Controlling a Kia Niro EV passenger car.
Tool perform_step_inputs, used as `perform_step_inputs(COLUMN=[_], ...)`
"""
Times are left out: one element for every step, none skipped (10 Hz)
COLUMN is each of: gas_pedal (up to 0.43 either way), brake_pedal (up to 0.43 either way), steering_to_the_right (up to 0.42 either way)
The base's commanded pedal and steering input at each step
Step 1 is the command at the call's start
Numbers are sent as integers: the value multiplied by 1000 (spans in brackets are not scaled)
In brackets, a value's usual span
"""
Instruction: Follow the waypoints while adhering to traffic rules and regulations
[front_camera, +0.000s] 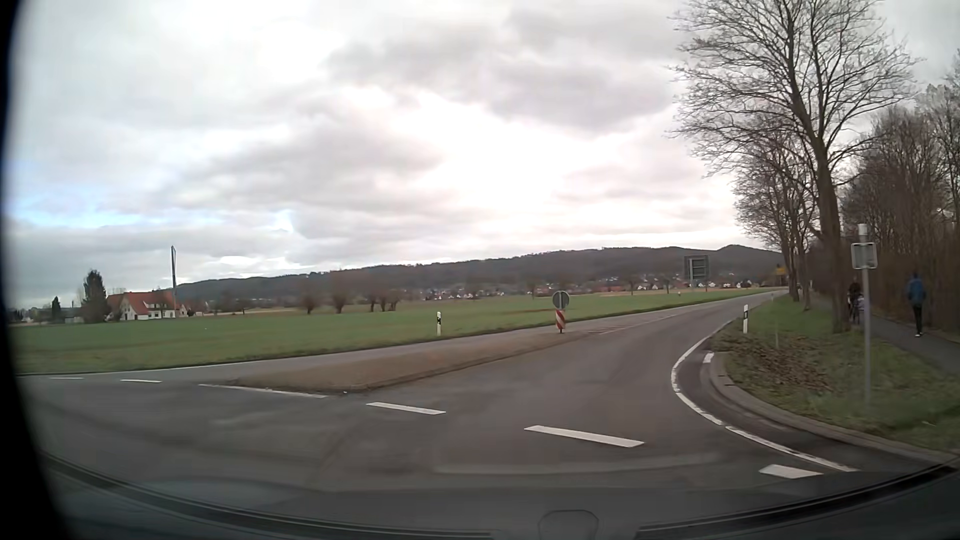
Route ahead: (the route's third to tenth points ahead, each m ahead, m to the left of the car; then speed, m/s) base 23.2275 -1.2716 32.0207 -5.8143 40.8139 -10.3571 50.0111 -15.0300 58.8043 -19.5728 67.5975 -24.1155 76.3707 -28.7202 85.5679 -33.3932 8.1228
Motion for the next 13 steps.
perform_step_inputs(gas_pedal=[260, 268, 280, 280, 280, 280, 280, 280, 287, 311, 350, 358, 390], brake_pedal=[0, 0, 0, 0, 0, 0, 0, 0, 0, 0, 0, 0, 0], steering_to_the_right=[-30, -3, 25, 50, 75, 100, 124, 142, 153, 161, 167, 167, 162])
